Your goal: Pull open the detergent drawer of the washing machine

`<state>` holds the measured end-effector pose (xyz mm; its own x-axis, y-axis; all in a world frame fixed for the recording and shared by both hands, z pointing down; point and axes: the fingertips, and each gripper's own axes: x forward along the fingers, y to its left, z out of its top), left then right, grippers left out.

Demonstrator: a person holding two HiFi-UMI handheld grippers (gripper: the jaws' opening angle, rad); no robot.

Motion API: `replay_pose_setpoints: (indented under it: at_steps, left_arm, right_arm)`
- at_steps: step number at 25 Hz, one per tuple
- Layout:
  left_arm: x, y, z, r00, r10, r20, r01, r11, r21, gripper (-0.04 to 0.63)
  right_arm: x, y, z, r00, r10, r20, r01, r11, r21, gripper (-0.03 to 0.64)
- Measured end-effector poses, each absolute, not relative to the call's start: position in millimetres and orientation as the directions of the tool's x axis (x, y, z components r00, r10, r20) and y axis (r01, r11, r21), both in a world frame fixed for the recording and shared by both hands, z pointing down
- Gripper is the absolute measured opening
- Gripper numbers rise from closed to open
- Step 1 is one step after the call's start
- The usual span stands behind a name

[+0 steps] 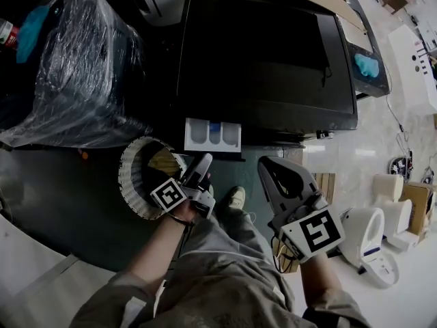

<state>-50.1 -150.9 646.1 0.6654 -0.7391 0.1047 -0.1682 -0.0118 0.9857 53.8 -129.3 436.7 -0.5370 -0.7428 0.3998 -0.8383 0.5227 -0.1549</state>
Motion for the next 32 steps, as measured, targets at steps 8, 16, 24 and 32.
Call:
replay_pose_setpoints:
  at_steps: [8, 16, 24, 32]
  left_arm:
    - [-54.1, -118.2, 648.2, 0.652, -0.748, 0.124, -0.165, 0.020, 0.986, 0.463]
    - [-60.3, -102.9, 648.6, 0.626, -0.766, 0.145, -0.205, 0.018, 0.979, 0.445]
    - [-66.4, -99.5, 647.9, 0.597, -0.786, 0.161, -0.230, 0.025, 0.973, 0.430]
    - [-68.8, -93.5, 648.9, 0.586, -0.790, 0.179, -0.232, 0.048, 0.972, 0.423]
  right_arm:
    - [53.8, -111.1, 435.9, -0.538, -0.724, 0.431, -0.831, 0.541, -0.129, 0.031]
    - [47.4, -99.3, 432.8, -0.555, -0.716, 0.424, -0.819, 0.559, -0.130, 0.031]
    - [46.4, -95.7, 429.4, -0.555, -0.710, 0.434, -0.815, 0.567, -0.116, 0.031]
    - [49.2, -92.7, 432.1, -0.561, -0.698, 0.444, -0.807, 0.581, -0.107, 0.031]
